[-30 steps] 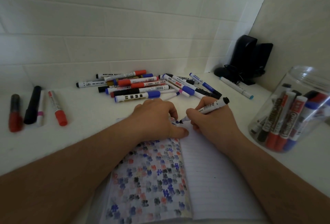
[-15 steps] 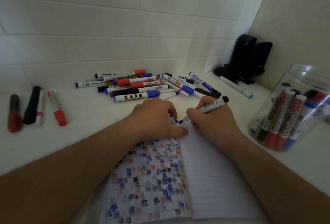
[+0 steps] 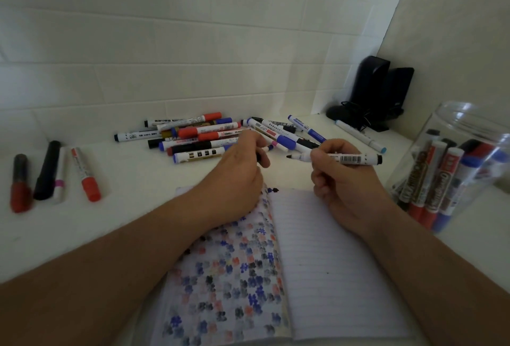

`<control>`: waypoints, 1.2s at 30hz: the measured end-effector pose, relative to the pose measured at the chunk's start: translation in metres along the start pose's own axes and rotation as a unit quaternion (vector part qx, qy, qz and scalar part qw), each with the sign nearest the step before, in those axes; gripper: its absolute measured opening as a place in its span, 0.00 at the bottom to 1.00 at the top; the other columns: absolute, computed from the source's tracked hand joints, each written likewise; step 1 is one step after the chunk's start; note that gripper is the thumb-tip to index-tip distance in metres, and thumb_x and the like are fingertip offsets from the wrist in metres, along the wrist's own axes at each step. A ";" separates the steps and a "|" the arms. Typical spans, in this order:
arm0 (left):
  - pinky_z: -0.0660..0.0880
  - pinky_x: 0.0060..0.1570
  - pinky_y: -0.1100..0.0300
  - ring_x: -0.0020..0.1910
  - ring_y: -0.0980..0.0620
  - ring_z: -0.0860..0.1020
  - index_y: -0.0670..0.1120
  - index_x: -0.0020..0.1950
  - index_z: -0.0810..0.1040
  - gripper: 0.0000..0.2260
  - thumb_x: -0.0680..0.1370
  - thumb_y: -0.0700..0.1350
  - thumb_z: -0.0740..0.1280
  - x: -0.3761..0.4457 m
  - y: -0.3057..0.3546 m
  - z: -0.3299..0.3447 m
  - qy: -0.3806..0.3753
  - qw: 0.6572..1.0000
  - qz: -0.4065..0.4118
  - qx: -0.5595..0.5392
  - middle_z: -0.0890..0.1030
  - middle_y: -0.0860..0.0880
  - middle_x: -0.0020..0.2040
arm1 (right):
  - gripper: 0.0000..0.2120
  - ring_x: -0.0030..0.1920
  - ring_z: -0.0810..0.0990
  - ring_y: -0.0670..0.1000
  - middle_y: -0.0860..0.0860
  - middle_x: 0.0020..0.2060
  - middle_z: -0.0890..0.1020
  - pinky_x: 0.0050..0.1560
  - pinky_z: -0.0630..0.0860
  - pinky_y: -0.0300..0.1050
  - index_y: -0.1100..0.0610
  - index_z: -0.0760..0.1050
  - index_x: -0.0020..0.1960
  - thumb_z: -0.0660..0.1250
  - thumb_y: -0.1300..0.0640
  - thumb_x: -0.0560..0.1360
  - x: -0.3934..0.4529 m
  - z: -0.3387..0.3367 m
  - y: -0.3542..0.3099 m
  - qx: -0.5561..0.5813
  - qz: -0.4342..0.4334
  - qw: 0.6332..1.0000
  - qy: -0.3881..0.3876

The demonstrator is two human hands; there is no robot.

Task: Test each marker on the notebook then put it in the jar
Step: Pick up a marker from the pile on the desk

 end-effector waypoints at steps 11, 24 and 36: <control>0.77 0.52 0.60 0.53 0.60 0.82 0.57 0.52 0.67 0.17 0.77 0.44 0.75 0.006 -0.010 -0.022 0.090 0.988 -0.025 -0.122 0.81 0.57 0.52 | 0.05 0.36 0.77 0.52 0.57 0.36 0.81 0.38 0.74 0.47 0.54 0.75 0.48 0.61 0.59 0.81 -0.006 0.002 -0.002 0.069 0.043 0.997 -0.008; 0.73 0.50 0.76 0.51 0.66 0.78 0.58 0.54 0.74 0.12 0.78 0.45 0.74 0.004 0.002 -0.024 0.086 0.994 0.037 -0.063 0.78 0.64 0.50 | 0.09 0.36 0.78 0.52 0.58 0.36 0.82 0.39 0.75 0.47 0.54 0.75 0.44 0.63 0.58 0.83 -0.009 0.005 -0.005 0.038 0.040 0.998 0.013; 0.71 0.48 0.78 0.47 0.72 0.79 0.61 0.49 0.79 0.13 0.74 0.45 0.77 0.000 0.012 -0.030 0.138 0.984 0.065 -0.094 0.80 0.67 0.43 | 0.06 0.36 0.79 0.50 0.56 0.38 0.84 0.40 0.78 0.45 0.53 0.82 0.43 0.72 0.51 0.73 -0.013 0.011 -0.011 0.006 -0.019 1.000 0.002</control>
Point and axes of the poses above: each hand's wrist, its own x-axis towards the middle knuckle, its own z-axis out of the palm, y = z × x, the point moved 7 cm from there along x, towards the middle knuckle
